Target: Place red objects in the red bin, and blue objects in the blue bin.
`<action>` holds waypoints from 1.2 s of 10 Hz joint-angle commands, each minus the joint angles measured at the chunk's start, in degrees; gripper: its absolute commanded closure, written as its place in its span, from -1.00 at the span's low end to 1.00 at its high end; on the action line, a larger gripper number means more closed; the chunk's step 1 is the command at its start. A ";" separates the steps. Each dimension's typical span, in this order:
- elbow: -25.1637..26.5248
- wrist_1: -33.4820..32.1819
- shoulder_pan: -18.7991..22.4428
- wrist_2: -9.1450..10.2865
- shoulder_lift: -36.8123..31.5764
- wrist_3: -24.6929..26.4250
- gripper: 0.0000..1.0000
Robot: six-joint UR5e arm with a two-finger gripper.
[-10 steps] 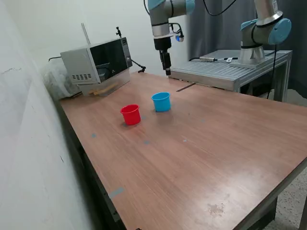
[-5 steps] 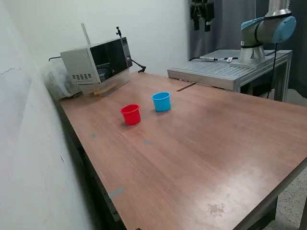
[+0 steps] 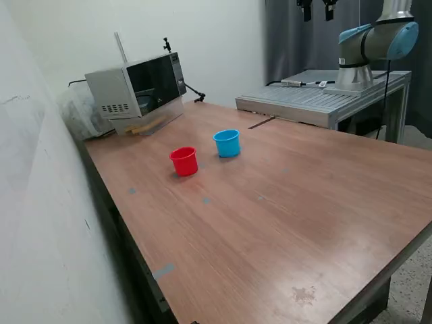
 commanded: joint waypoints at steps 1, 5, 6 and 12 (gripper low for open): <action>-0.04 7.77 2.21 -0.02 -0.31 0.00 -1.00; 0.75 11.23 6.88 -0.11 -0.31 -0.44 -1.00; 0.84 11.23 6.80 -0.11 -0.49 -0.44 -1.00; 0.67 11.23 3.82 -0.11 -0.49 -0.44 -1.00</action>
